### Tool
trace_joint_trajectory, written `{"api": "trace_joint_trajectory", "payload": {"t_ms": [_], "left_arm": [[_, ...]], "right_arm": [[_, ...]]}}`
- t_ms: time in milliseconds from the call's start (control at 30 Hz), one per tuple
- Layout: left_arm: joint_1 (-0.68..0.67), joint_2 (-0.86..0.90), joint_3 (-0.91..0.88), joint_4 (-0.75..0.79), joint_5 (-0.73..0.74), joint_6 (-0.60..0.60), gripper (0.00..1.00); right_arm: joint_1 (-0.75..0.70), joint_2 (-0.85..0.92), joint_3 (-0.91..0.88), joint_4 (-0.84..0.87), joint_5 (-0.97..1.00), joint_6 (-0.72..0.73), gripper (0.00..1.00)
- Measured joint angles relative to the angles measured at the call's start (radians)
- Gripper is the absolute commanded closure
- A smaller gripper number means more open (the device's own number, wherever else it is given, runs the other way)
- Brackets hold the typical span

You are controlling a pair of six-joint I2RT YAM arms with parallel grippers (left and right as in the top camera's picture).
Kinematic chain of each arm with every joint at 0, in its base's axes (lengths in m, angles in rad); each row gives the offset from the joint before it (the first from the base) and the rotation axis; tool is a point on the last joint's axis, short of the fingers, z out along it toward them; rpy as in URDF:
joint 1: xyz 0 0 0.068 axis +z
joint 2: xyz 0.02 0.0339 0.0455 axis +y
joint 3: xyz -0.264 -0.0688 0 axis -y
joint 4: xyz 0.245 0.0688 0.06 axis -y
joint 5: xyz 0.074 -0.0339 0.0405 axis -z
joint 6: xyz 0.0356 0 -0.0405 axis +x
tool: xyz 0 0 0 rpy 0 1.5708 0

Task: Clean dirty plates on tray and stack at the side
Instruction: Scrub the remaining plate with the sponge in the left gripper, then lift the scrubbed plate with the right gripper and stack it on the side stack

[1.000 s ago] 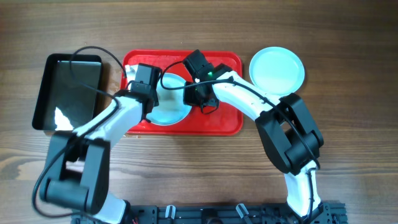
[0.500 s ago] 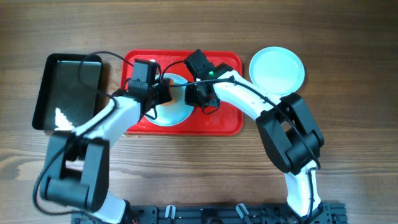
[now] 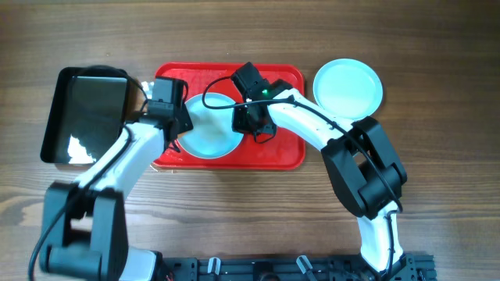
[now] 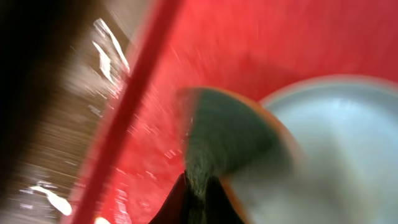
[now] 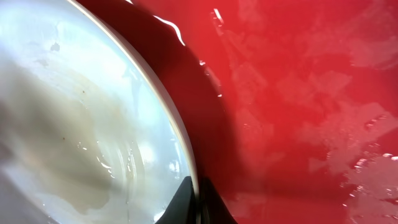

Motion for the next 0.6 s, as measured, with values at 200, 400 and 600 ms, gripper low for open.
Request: {"api": "trace_joint_trajectory", "payload": {"t_ms": [200, 400, 600], "left_arm": [[0.008, -0.162, 0.000, -0.023, -0.056, 0.007, 0.96], [0.008, -0.169, -0.003, -0.061, -0.010, 0.008, 0.96], [0.008, -0.169, -0.004, -0.061, 0.059, 0.011, 0.96]], "right_arm": [[-0.011, 0.001, 0.045, -0.080, 0.023, -0.037, 0.96], [-0.050, 0.009, 0.375, -0.373, 0.269, -0.237, 0.96], [-0.038, -0.003, 0.585, -0.466, 0.571, -0.535, 0.96]]}}
